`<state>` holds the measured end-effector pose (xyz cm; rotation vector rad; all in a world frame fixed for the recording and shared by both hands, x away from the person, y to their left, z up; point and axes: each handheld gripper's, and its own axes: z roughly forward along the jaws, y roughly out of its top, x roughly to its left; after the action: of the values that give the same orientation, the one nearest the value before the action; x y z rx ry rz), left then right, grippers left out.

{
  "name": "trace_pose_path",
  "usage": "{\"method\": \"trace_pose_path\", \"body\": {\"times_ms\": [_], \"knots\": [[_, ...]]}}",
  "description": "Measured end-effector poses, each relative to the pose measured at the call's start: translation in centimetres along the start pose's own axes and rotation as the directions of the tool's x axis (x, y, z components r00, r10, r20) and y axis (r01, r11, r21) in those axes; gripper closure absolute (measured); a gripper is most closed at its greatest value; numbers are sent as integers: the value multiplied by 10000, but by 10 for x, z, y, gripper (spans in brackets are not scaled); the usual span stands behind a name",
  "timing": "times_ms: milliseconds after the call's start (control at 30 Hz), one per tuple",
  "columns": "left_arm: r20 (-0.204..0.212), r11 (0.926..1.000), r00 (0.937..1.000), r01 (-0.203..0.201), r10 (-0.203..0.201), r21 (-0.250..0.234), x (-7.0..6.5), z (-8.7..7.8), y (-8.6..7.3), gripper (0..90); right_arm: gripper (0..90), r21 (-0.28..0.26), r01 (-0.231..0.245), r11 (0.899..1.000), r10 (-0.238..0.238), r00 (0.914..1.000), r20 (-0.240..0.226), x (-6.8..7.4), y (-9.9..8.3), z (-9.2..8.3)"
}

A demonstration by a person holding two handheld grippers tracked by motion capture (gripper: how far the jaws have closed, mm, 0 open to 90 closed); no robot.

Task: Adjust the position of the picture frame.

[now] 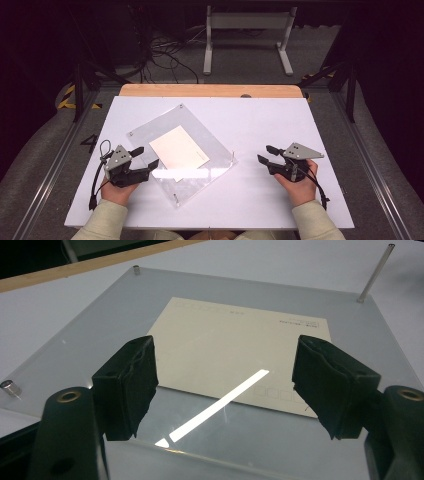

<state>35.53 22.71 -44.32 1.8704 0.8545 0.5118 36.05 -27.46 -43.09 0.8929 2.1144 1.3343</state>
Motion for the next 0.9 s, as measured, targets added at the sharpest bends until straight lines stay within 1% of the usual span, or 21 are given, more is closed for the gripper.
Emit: {"method": "trace_pose_path", "body": {"times_ms": [100, 200, 333, 433, 533, 567, 600, 633, 700, 767, 800, 900], "knots": [[-94, 10000, 10000, -24, 24, 17, -1, -1, 0, 266, 496, -137, 36, 9999, -38, 9999, -106, 1, 2, 2], [-84, 10000, 10000, 8, -8, -20, -2, -2, 1, 266, 504, -126, 63, 9999, -65, 9999, -142, 3, 4, 3], [-154, 9999, 9998, -92, 91, -56, -5, -3, 1, 278, 509, 87, 86, 9999, -83, 9995, -312, 9, 10, 4], [-96, 9999, 9999, -101, 99, -139, -6, -4, 2, 282, 506, 186, 161, 9997, -151, 9986, -509, 16, 15, 8], [-112, 9998, 9998, -160, 159, -83, -6, -4, 2, 284, 495, 156, 309, 9994, -298, 9971, -702, 25, 24, 14], [-112, 9998, 9998, -160, 159, -83, -6, -4, 2, 285, 491, 113, 286, 9995, -276, 9965, -784, 26, 25, 16], [-159, 9998, 9998, -135, 133, -111, -6, -4, 2, 285, 491, 113, 286, 9995, -276, 9965, -784, 26, 25, 16], [-160, 9998, 9998, -142, 139, -162, -7, -4, 3, 289, 487, 123, 251, 9996, -239, 9958, -885, 28, 28, 19], [-247, 9996, 9996, -167, 161, -215, -7, -6, 3, 291, 465, 249, 371, 9990, -345, 9946, -976, 30, 32, 25], [-253, 9996, 9995, -180, 175, -201, -7, -5, 3, 293, 449, 454, 169, 9988, -113, 9925, -1219, 29, 34, 30], [-255, 9997, 9995, -195, 191, -174, -7, -5, 3, 293, 449, 490, 108, 9987, -46, 9923, -1238, 29, 35, 33], [-250, 9997, 9995, -217, 214, -121, -8, -4, 3, 293, 448, 633, 169, 9979, -82, 9907, -1357, 33, 37, 41]]}}
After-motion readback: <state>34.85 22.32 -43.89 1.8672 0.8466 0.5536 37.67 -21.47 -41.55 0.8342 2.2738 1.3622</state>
